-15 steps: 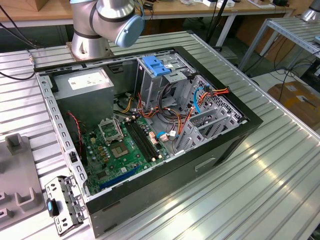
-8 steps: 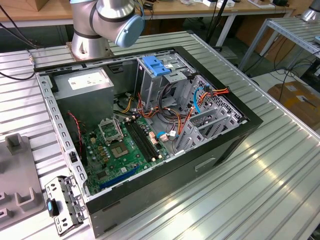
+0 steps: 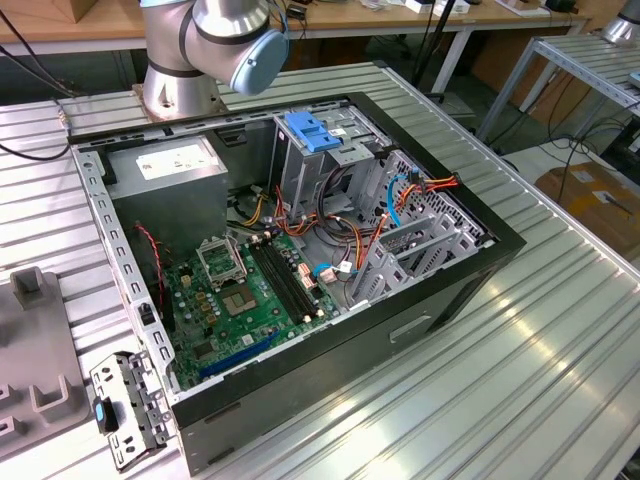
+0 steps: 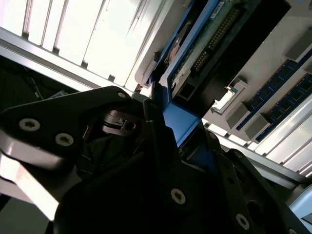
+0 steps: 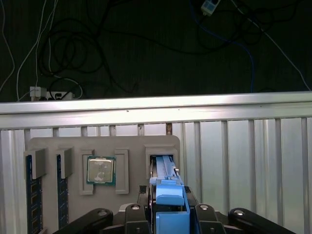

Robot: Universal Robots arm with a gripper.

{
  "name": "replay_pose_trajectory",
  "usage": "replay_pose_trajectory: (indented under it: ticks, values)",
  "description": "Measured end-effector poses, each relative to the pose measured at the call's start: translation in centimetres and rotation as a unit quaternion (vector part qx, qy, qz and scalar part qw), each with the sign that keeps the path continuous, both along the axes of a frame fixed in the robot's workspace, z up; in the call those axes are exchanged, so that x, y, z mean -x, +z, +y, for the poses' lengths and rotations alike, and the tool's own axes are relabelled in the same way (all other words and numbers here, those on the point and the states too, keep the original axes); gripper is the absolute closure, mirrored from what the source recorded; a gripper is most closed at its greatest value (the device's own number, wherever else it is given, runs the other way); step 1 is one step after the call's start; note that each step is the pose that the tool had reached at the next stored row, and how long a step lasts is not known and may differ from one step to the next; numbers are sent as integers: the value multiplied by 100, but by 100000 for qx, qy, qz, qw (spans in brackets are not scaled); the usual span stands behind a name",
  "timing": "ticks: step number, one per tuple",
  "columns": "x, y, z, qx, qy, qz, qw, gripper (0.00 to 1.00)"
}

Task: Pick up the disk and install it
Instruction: 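Pick up the disk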

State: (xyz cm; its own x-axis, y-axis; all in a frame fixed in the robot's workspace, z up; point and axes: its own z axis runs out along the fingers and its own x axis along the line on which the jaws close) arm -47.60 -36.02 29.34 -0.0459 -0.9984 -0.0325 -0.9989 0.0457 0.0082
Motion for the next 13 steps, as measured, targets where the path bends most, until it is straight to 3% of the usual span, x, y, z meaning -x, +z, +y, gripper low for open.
replay_pose_trajectory:
  ticks: [13]
  values:
    - [0, -4, 0, 0, -1, 3, 100000, 63]
